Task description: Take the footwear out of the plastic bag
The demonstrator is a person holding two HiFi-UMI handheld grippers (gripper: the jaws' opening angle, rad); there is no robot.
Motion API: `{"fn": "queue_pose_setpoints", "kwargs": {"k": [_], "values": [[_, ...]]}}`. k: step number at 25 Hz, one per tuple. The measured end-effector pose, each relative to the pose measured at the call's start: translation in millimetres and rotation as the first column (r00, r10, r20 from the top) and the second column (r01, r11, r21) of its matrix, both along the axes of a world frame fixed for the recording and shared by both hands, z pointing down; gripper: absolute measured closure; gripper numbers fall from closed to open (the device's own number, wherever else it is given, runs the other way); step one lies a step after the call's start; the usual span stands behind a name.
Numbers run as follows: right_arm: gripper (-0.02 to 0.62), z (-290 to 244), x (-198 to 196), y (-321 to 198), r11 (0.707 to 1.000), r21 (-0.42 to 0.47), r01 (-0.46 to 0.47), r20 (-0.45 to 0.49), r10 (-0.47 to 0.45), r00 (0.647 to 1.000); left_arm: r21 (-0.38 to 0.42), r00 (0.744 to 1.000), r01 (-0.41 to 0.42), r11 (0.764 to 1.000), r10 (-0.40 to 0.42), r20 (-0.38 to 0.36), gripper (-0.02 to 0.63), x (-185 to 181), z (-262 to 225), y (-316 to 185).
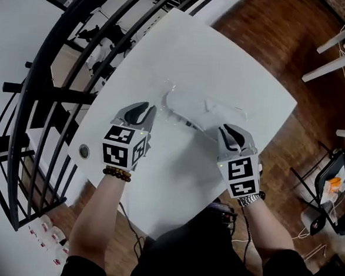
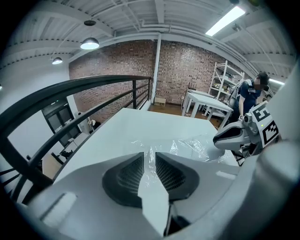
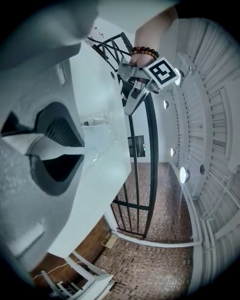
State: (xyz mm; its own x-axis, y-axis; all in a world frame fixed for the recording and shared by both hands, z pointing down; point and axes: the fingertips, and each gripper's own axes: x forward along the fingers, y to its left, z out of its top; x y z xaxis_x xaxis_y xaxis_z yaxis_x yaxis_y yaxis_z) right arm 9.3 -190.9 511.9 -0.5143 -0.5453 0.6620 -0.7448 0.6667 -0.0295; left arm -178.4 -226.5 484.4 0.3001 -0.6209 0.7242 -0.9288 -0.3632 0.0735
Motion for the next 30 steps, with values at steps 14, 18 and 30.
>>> {"fn": "queue_pose_setpoints", "kwargs": {"k": [14,18,30], "values": [[0.445,26.2,16.0,9.6,0.997,-0.013,0.072,-0.099,-0.073,0.992,-0.110,1.000,-0.014,0.994,0.013,-0.014,0.459,-13.5,42.9,-27.3],[0.445,31.6,21.9,10.7,0.996,-0.008,0.094,-0.085,-0.094,0.992,-0.139,1.000,-0.027,0.990,0.026,-0.011,0.459,-10.8,53.9,-24.3],[0.445,30.6,27.6,7.2,0.956,0.055,0.287,-0.102,-0.280,0.955,-0.311,0.987,-0.151,0.938,0.125,-0.104,0.531,-13.3,79.5,6.4]]}}
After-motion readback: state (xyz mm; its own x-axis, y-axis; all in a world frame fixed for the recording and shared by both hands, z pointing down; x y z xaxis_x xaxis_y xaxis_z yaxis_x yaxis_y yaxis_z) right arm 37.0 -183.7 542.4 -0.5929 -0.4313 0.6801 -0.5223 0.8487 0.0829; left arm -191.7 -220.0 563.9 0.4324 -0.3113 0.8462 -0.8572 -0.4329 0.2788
